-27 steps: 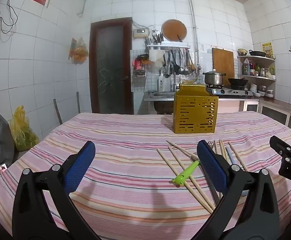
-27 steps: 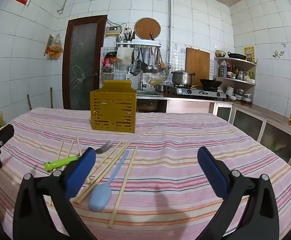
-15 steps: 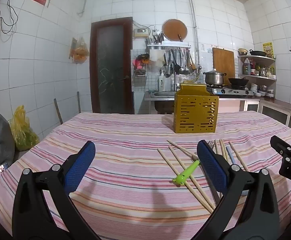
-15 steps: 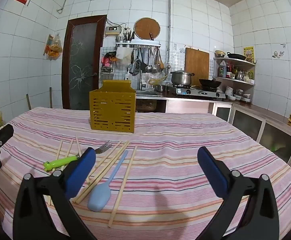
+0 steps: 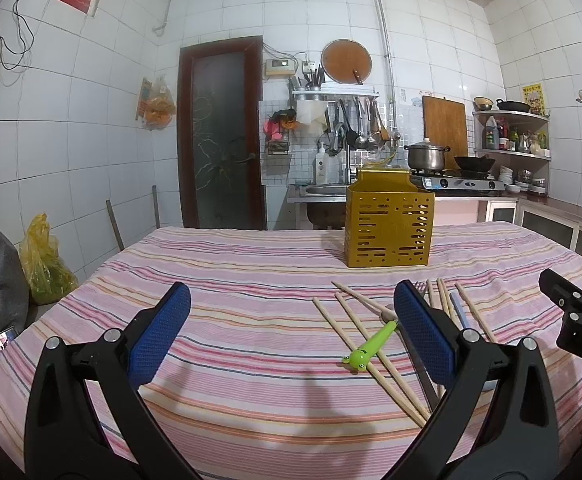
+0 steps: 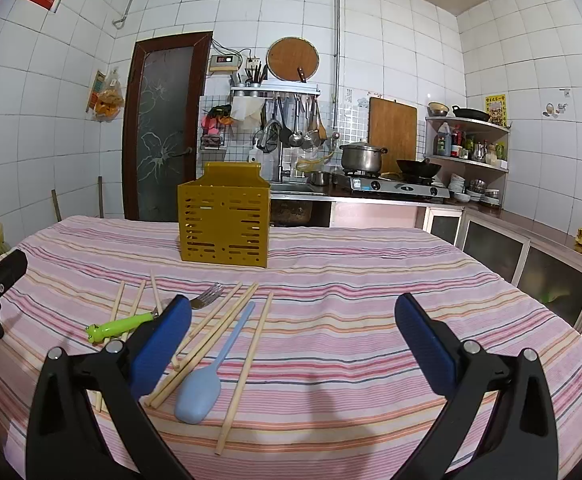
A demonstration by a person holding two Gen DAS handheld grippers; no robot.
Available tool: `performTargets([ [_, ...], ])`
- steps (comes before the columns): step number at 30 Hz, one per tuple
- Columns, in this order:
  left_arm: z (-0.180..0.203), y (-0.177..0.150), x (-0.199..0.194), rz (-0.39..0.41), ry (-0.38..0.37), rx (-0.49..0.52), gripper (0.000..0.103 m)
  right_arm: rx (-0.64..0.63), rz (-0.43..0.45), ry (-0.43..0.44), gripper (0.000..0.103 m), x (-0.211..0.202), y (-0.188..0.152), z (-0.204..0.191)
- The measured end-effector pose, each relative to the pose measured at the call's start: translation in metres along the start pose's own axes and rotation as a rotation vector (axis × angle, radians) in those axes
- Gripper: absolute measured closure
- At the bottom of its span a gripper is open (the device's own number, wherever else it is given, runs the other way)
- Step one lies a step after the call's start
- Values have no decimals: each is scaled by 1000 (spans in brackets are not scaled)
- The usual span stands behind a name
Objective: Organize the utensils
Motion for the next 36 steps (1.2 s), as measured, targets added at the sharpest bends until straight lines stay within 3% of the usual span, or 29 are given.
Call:
performTargets([
  [36, 1, -7, 2, -9, -8, -7, 5, -6, 3, -1, 4, 3, 10, 8],
])
Point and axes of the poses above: each gripper's, at about its wrist camera, not at the fingertips, and x roughly the way its jaws point, z to its right, y to its top, the point moved 5 cm from there along x, roughly the way its jaws point, and after that the axes turned 14 degrees about z, right-handed, at the moved point
